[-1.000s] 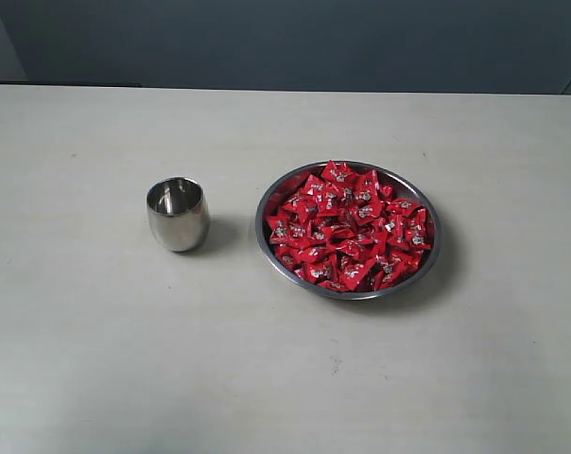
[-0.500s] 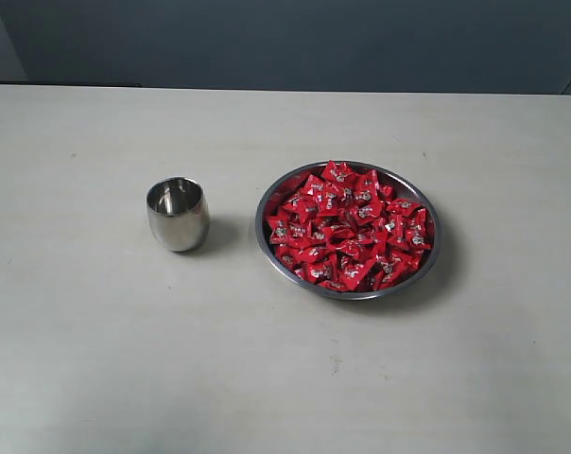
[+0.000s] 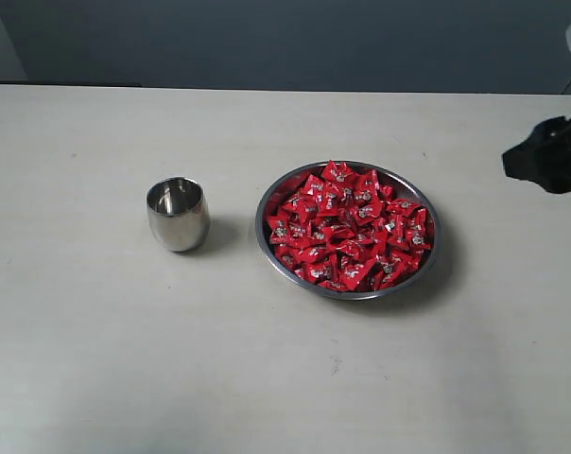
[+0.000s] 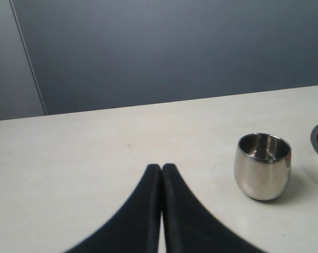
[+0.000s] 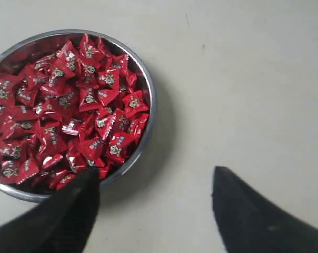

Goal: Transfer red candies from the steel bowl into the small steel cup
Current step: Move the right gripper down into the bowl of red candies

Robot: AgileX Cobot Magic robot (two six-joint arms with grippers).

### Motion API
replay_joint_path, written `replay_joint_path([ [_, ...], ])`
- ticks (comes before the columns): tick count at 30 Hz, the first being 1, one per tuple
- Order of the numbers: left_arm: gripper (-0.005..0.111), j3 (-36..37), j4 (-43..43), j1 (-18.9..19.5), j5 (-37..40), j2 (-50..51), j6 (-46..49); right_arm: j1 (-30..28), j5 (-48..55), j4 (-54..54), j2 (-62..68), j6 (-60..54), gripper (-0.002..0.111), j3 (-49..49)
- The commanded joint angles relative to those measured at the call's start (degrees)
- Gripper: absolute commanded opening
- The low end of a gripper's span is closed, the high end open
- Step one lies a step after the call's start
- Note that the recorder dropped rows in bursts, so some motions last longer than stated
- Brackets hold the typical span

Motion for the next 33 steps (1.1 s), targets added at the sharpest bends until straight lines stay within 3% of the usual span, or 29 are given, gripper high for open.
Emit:
replay_joint_path([
  [1,0.0,0.2,0.1,-0.2,-0.3,-0.3,-0.1,3.6,0.7,0.0,3.5,-1.2,0.071,-3.7],
  [9,0.0,0.2,0.1,-0.2,-0.3,-0.3,-0.1,9.7,6.2,-0.2,12.6,-2.2,0.072,-11.2],
  [14,0.0,0.2,0.1,-0.2,-0.3,-0.3,-0.1,10.3,9.2,-1.1,18.9,-5.5,0.072,-15.4],
  [19,0.0,0.2,0.1,-0.2,-0.3,-0.3,-0.1,10.3,9.1,1.1,24.1,-12.4,0.057,-18.3],
  [25,0.0,0.2,0.1,-0.2,-0.3,-0.3,-0.1,10.7,7.9,9.4,30.0,-13.6,0.061,-21.7],
  [33,0.0,0.2,0.1,-0.2,-0.3,-0.3,-0.1,15.7,4.1,8.5,39.1,-13.7,0.061,-25.7],
])
